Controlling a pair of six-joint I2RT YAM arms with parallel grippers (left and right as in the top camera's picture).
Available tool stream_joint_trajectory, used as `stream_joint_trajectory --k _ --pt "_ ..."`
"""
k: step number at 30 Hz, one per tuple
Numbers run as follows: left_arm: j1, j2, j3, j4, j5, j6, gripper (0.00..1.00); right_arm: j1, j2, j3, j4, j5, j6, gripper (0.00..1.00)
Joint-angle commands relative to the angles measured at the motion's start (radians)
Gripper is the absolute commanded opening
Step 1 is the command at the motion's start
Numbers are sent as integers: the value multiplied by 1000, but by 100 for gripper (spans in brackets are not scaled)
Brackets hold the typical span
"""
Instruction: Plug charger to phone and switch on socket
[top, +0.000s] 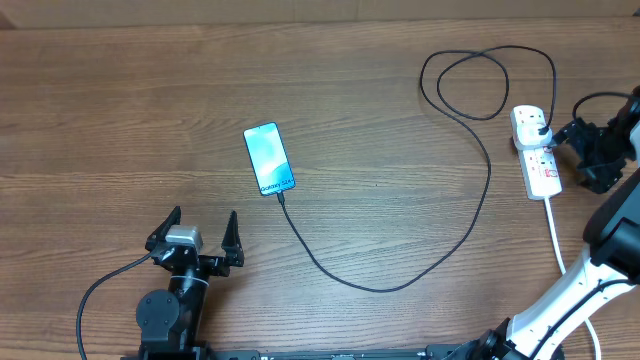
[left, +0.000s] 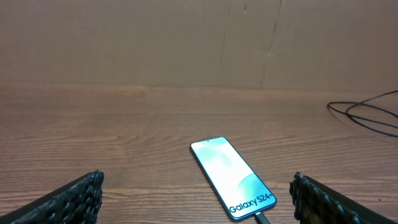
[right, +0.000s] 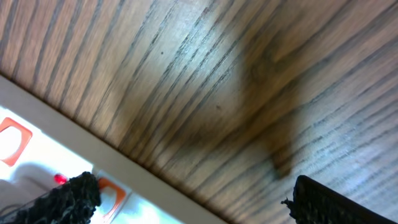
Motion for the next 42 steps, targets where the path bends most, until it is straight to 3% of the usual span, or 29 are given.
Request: stream_joint_trajectory --k 1,9,15,26,33,42 --pt "-5 -12 -3 -2 4 22 100 11 10 115 -53 45 -4 100" --pt "-5 -12 -4 -2 4 22 100 11 -35 200 -122 44 -13 100" --pt "-5 -12 -3 -2 4 22 99 11 -50 198 -110 -95 -170 100" --pt "-5 -12 -3 -2 4 22 100 8 -68 197 -112 -164 -199 100" --pt "-5 -12 -4 -2 4 22 100 8 -142 197 -111 -177 -234 88" --pt "-5 -12 -3 -2 4 22 100 26 -177 194 -179 -175 -359 88"
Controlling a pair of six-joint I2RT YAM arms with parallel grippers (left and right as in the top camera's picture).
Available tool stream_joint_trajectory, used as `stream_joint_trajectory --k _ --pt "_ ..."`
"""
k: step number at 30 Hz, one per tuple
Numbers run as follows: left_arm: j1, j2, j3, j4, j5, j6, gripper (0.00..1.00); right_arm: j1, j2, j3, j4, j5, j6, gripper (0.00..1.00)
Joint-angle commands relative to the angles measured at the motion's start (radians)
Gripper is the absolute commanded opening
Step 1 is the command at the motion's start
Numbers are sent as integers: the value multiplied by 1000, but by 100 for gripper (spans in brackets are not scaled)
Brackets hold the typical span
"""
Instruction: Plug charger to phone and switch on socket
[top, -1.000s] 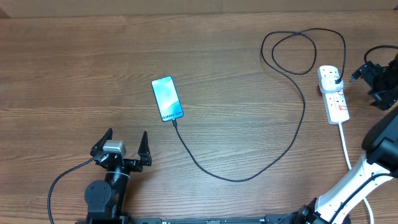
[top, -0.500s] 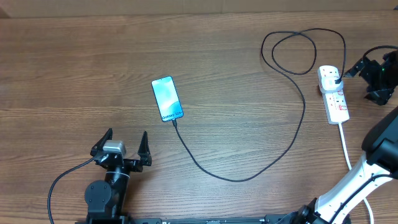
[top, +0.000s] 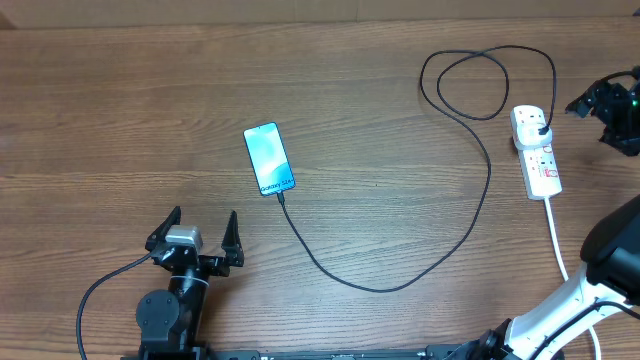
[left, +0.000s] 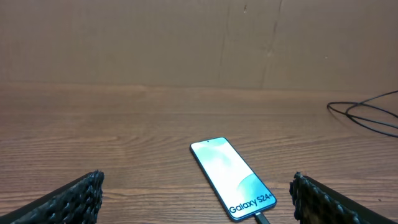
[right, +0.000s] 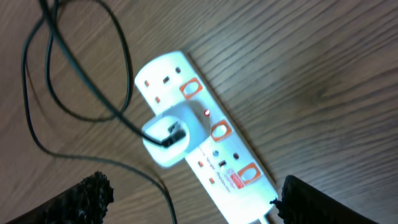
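The phone (top: 269, 158) lies face up on the table with its screen lit, also in the left wrist view (left: 233, 177). A black charger cable (top: 400, 270) is plugged into its near end and runs right in loops to a white plug (right: 171, 134) in the white socket strip (top: 537, 152). A small red light (right: 206, 112) glows on the socket strip (right: 205, 149) beside an orange switch. My left gripper (top: 197, 230) rests open at the front left, short of the phone. My right gripper (top: 606, 110) is open, raised to the right of the strip, holding nothing.
The strip's white lead (top: 556, 235) runs toward the front right beside my white right arm (top: 575, 290). Cable loops (top: 480, 80) lie behind the strip. A plain wall backs the wooden table (top: 120, 110).
My right gripper was low against the right side of the strip; now it is higher and farther back, and its camera sees the whole strip with a red light on. Left arm unchanged.
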Motion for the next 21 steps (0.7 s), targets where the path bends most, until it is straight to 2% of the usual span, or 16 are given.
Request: stream_joint_trajectory --k 1,2,3,21 --pt "-5 -11 -3 -3 4 22 99 19 -19 14 -14 -7 -90 89" --pt "-5 -11 -3 -3 4 22 100 23 -19 14 -19 -4 -105 89" --pt "-5 -11 -4 -3 4 22 100 27 -19 14 -26 -3 -123 100" --pt "-5 -11 -4 -3 4 22 100 40 -19 14 -29 0 -137 100"
